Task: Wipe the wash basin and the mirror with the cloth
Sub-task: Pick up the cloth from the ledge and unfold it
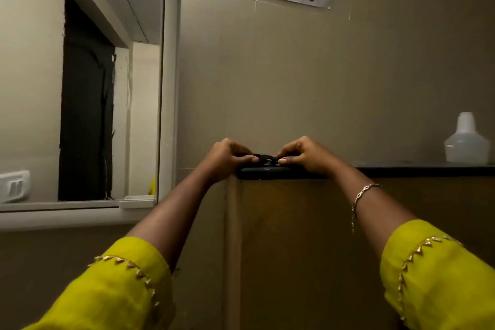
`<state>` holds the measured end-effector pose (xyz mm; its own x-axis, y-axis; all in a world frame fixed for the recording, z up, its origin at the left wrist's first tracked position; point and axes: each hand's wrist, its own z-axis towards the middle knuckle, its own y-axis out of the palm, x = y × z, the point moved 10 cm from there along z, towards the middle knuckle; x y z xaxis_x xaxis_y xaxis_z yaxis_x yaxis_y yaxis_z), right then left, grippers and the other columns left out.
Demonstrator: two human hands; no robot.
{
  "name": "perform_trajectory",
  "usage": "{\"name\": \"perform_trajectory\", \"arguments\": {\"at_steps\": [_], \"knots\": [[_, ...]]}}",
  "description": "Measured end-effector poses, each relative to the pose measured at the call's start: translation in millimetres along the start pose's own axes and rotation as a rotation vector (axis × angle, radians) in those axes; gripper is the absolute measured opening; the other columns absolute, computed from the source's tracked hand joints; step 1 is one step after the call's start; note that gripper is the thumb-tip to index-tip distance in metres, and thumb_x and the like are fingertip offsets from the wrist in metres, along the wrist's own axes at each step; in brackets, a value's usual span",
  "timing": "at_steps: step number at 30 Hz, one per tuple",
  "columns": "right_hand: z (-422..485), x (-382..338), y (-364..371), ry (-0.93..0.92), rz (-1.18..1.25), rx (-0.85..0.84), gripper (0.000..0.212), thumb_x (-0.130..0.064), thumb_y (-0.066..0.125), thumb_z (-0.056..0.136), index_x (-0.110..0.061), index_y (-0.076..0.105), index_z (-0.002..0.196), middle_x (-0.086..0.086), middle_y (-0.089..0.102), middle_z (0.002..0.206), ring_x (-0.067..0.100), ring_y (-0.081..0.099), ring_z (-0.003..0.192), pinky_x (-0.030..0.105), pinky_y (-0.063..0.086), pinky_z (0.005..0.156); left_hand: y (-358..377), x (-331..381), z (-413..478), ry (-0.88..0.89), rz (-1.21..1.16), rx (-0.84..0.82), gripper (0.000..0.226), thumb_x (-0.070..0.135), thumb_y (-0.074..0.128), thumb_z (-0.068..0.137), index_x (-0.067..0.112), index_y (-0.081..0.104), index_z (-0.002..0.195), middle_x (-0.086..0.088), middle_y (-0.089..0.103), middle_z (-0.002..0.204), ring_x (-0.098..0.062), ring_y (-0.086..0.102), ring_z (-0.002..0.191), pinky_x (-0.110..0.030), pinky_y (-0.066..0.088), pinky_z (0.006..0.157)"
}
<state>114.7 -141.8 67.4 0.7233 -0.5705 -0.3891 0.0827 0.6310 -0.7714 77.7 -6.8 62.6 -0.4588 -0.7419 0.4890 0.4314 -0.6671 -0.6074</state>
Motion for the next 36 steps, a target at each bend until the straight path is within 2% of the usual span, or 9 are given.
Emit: {"name": "perform_trajectory", "arguments": {"at_steps": [6, 10, 14, 16, 19, 23, 28, 32, 36], "knots": [[1, -11, -11, -0.067, -0.139, 0.228, 0.015, -0.009, 0.06, 0.085, -0.007, 0.069, 0.097, 0.012, 0.07, 0.098, 0.018, 0.061, 0.085, 0.024, 0.042, 0.072, -7, 8, 1, 0.043, 0.071, 0.109, 0.025, 0.015, 0.06, 0.095, 0.0, 0.07, 0.113, -0.017, 0.072, 0.104, -0.012, 0.059, 0.083, -0.003, 0.041, 0.054], [3, -31, -26, -0.129, -0.137, 0.37, 0.012, -0.009, 0.061, 0.084, -0.006, 0.07, 0.092, 0.014, 0.07, 0.09, 0.017, 0.057, 0.076, 0.023, 0.037, 0.066, -29, 17, -6, 0.094, 0.066, 0.227, 0.023, 0.011, 0.058, 0.096, -0.004, 0.069, 0.108, -0.011, 0.064, 0.087, -0.004, 0.051, 0.062, -0.003, 0.039, 0.048], [6, -63, -35, -0.197, -0.085, 0.452, 0.011, -0.009, 0.061, 0.083, -0.008, 0.07, 0.088, 0.013, 0.07, 0.09, 0.024, 0.063, 0.084, 0.027, 0.045, 0.07, -65, 26, -17, 0.165, 0.054, 0.368, 0.019, 0.009, 0.061, 0.094, -0.007, 0.071, 0.097, -0.014, 0.064, 0.077, -0.012, 0.052, 0.063, -0.02, 0.039, 0.057], [6, -83, -37, -0.241, -0.06, 0.473, 0.011, -0.009, 0.061, 0.082, -0.008, 0.07, 0.088, 0.012, 0.07, 0.09, 0.022, 0.063, 0.084, 0.026, 0.046, 0.071, -83, 30, -25, 0.182, 0.063, 0.4, 0.02, 0.011, 0.06, 0.094, -0.007, 0.069, 0.092, -0.007, 0.057, 0.069, -0.003, 0.046, 0.055, -0.016, 0.034, 0.052], [4, -116, -35, -0.318, -0.036, 0.49, 0.011, -0.009, 0.062, 0.082, -0.007, 0.07, 0.089, 0.011, 0.07, 0.09, 0.021, 0.063, 0.084, 0.025, 0.048, 0.073, -108, 31, -41, 0.178, 0.059, 0.412, 0.02, 0.012, 0.056, 0.096, -0.005, 0.066, 0.094, -0.011, 0.056, 0.074, -0.007, 0.043, 0.057, -0.019, 0.036, 0.054], [1, -156, -17, -0.395, 0.013, 0.452, 0.011, -0.008, 0.061, 0.083, -0.007, 0.07, 0.088, 0.008, 0.069, 0.086, 0.017, 0.062, 0.08, 0.024, 0.049, 0.072, -140, 27, -71, 0.19, 0.076, 0.42, 0.01, 0.01, 0.054, 0.097, 0.007, 0.063, 0.098, 0.0, 0.058, 0.074, 0.004, 0.053, 0.059, -0.006, 0.044, 0.054], [-9, -194, 27, -0.425, 0.131, 0.347, 0.009, -0.01, 0.062, 0.083, -0.008, 0.07, 0.087, 0.001, 0.064, 0.079, 0.013, 0.06, 0.075, 0.013, 0.047, 0.064, -172, 1, -113, 0.143, 0.119, 0.43, 0.008, 0.008, 0.055, 0.096, 0.008, 0.062, 0.092, 0.006, 0.057, 0.071, 0.002, 0.054, 0.062, -0.006, 0.044, 0.056], [-17, -204, 89, -0.397, 0.253, 0.162, 0.007, -0.01, 0.062, 0.083, -0.011, 0.068, 0.086, 0.0, 0.064, 0.078, 0.015, 0.061, 0.078, 0.019, 0.05, 0.069, -177, -32, -158, 0.067, 0.169, 0.378, 0.008, 0.008, 0.056, 0.096, 0.01, 0.062, 0.091, 0.009, 0.056, 0.07, 0.013, 0.053, 0.056, -0.005, 0.042, 0.053], [-34, -205, 166, -0.372, 0.352, -0.012, 0.007, -0.012, 0.06, 0.084, -0.014, 0.067, 0.086, 0.005, 0.065, 0.091, 0.017, 0.061, 0.088, 0.029, 0.052, 0.077, -168, -73, -208, -0.052, 0.192, 0.28, 0.012, 0.012, 0.056, 0.096, 0.018, 0.061, 0.087, 0.009, 0.055, 0.072, 0.002, 0.054, 0.066, -0.008, 0.041, 0.058]]}}
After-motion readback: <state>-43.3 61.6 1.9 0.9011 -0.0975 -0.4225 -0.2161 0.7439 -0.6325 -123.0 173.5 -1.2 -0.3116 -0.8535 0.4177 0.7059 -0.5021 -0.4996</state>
